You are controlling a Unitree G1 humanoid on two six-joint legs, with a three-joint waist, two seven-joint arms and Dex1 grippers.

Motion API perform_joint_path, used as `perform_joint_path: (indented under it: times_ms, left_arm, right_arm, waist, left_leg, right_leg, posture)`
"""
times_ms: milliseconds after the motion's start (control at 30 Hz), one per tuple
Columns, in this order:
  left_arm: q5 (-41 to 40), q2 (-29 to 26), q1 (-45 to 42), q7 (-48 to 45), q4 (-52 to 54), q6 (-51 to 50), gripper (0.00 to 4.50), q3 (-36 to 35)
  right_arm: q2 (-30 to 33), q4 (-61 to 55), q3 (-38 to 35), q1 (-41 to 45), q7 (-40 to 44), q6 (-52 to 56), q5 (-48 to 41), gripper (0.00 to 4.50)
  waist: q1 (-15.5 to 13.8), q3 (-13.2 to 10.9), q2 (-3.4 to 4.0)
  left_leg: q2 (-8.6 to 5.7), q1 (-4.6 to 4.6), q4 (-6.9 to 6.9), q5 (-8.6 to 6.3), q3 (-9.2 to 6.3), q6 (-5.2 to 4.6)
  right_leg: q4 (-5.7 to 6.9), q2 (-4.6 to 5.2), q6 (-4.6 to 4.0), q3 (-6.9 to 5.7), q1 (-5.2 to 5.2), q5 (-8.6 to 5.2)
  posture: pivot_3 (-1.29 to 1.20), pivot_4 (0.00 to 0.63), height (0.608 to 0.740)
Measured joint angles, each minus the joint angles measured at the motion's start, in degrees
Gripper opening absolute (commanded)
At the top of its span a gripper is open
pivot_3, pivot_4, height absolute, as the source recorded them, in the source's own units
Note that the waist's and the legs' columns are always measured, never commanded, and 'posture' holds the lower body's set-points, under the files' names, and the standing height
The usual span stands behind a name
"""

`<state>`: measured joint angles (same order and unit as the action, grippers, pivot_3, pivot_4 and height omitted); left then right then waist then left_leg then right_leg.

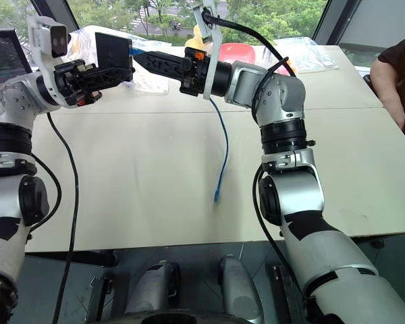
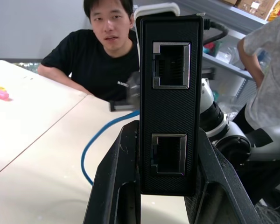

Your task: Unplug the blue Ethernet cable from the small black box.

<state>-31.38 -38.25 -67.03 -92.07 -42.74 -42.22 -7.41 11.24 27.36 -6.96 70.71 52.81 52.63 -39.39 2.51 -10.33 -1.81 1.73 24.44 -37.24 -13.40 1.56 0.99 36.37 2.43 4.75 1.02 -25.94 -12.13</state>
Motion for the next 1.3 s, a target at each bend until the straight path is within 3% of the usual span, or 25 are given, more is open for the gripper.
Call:
perform_joint_path:
  times_ms: [67,667,767,967,1300]
  left_arm:
    - [0.0,-0.2,0.0,0.0,0.0,0.0,0.54,0.0]
    - [0.0,0.2,0.0,0.1,0.1,0.0,0.54,-0.1]
    - [0.0,0.2,0.1,0.5,0.2,0.0,0.54,-0.1]
    - [0.0,0.2,1.5,1.5,0.7,-0.3,0.54,-0.3]
    - [-0.1,0.2,1.5,1.9,0.8,-1.2,0.54,-0.3]
  right_arm:
    - [0.2,0.0,-0.4,-0.2,-0.8,0.3,-0.1,3.71]
    - [-2.6,1.3,-1.9,0.4,-4.2,-0.3,-0.3,3.71]
    - [-2.9,1.7,-2.3,0.6,-4.2,-0.5,-0.3,2.99]
    - [-3.0,1.7,-3.0,1.3,-4.2,-0.5,-1.2,0.05]
    - [-2.9,2.0,-2.8,1.3,-4.0,-0.5,-1.4,0.05]
  waist:
    - [0.0,0.0,0.0]
    - [0.0,0.0,0.0]
    - [0.0,0.0,0.0]
    - [0.0,0.0,0.0]
    - [0.0,0.0,0.0]
  left_leg:
    - [0.0,0.0,0.0,0.0,0.0,0.0]
    - [0.0,0.0,0.0,0.0,0.0,0.0]
    - [0.0,0.0,0.0,0.0,0.0,0.0]
    - [0.01,0.0,0.0,0.0,0.0,0.0]
    - [0.0,0.0,0.0,0.0,0.0,0.0]
  right_leg:
    - [0.0,0.0,0.0,0.0,0.0,0.0]
    - [0.0,0.0,0.0,0.0,0.0,0.0]
    - [0.0,0.0,0.0,0.0,0.0,0.0]
    - [0.0,0.0,0.0,0.0,0.0,0.0]
    - [0.0,0.0,0.0,0.0,0.0,0.0]
  posture:
    - [0.0,0.15,0.74]
    - [0.0,0.15,0.74]
    - [0.0,0.15,0.74]
    - [0.0,0.15,0.74]
    - [0.0,0.15,0.74]
